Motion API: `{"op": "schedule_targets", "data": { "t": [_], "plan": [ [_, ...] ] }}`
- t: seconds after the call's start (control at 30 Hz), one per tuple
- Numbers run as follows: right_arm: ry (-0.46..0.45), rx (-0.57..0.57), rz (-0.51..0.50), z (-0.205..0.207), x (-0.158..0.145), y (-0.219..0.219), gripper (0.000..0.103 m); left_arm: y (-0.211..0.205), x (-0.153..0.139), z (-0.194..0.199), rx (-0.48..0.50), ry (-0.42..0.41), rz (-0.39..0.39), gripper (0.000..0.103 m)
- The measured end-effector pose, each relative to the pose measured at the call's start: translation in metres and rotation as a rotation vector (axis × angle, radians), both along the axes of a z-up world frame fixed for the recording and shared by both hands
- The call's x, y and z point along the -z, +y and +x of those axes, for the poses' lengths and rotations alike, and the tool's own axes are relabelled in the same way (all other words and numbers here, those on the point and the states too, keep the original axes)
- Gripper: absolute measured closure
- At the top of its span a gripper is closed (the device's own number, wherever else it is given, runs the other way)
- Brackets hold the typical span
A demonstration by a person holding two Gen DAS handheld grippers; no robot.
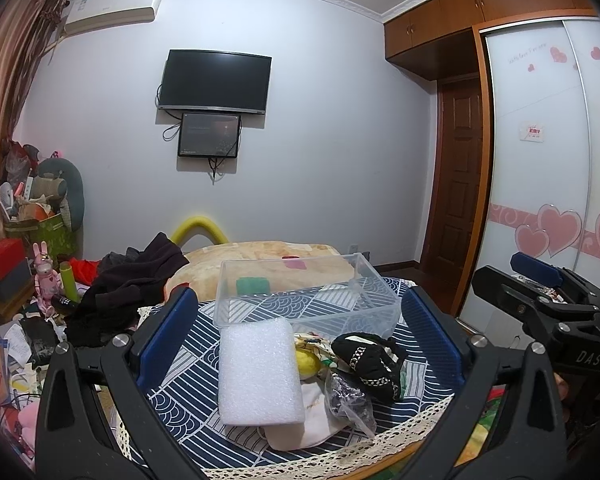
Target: Organize soft objects
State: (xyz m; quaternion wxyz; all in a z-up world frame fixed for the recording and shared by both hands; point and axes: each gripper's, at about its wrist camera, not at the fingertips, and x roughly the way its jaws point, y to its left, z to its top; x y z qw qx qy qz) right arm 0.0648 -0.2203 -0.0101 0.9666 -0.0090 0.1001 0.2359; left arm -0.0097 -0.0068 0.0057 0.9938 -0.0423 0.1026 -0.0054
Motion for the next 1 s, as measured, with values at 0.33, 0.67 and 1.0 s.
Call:
{"op": "schedule_targets", "data": {
  "t": [0.33, 0.67, 1.0],
  "plan": [
    [0.000, 0.000, 0.000, 0.000, 0.001, 0.000, 0.000, -0.001, 0.000, 0.000, 0.004, 0.000, 0.002, 0.000],
    [0.006, -0.003, 0.002, 0.001, 0.001, 0.001, 0.000, -0.001, 0.003, -0.001, 0.006, 0.003, 0.005, 0.000],
    [0.060, 0.008, -0.012, 0.020, 0.019, 0.003, 0.000, 0.022, 0.033, 0.033, 0.006, 0.118, -0.048, 0.000]
  ]
}}
